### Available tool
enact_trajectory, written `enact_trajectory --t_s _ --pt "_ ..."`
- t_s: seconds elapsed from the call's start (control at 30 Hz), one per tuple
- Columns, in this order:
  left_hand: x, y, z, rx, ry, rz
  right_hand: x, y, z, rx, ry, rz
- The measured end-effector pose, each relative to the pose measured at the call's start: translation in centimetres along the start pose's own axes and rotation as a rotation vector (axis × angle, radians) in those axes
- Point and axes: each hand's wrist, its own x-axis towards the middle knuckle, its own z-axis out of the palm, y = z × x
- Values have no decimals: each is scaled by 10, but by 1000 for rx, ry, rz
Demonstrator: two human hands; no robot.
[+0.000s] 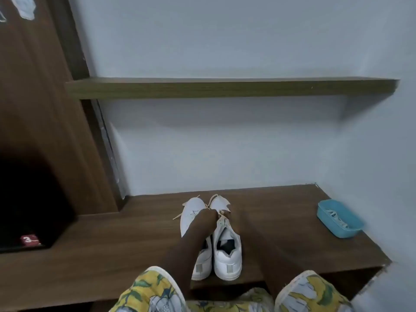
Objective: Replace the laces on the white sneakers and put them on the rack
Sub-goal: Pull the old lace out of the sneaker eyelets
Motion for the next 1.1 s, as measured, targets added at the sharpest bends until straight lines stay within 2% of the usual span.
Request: enact_trajectory --t_s 0.03,0.1,0.23,0.37,0.6,0.93,1.1 --pt "2 0 3 -10 -72 -28 0 5 1 -75 -19 11" --pt "5 -3 11 -84 -104 -58 -7 10 -5 -151 -3 19" --pt "8 -1 19 -106 -145 -58 -8 12 -4 -141 -20 -15" --pt "11 -2 25 -136 -136 -113 -9 11 -5 -164 -25 -57" --pt "15 -5 32 -250 -52 -110 -13 16 -8 -186 13 -97" --pt "14 -3 37 -214 -36 -88 -25 11 -13 -225 -12 -134" --pt "13 -1 37 -94 -26 -24 -26 10 -11 -176 7 -68"
